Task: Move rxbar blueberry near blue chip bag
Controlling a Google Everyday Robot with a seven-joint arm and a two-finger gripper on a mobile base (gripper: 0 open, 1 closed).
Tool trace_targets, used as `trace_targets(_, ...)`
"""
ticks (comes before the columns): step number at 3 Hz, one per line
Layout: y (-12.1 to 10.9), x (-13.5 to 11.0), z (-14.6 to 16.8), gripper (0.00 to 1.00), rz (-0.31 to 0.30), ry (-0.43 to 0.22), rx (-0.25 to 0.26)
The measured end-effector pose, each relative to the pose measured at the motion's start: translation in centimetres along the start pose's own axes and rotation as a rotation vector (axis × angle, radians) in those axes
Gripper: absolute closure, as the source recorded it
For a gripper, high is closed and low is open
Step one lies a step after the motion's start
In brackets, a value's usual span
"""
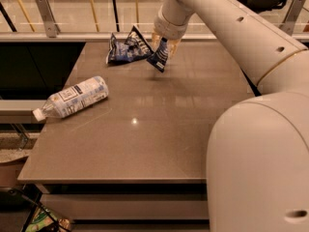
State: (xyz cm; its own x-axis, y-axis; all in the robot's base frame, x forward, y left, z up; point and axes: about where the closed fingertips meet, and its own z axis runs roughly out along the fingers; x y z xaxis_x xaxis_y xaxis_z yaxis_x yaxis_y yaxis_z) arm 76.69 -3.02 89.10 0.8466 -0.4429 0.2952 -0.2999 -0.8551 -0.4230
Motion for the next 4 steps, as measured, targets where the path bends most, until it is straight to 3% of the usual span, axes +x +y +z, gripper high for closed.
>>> trace_targets(3,0.4,1.2,4.1,1.00,-0.006,-0.050,-0.051)
trace_targets(4,0.4,1.1,4.4,0.82,-0.006,-0.052,-0.051)
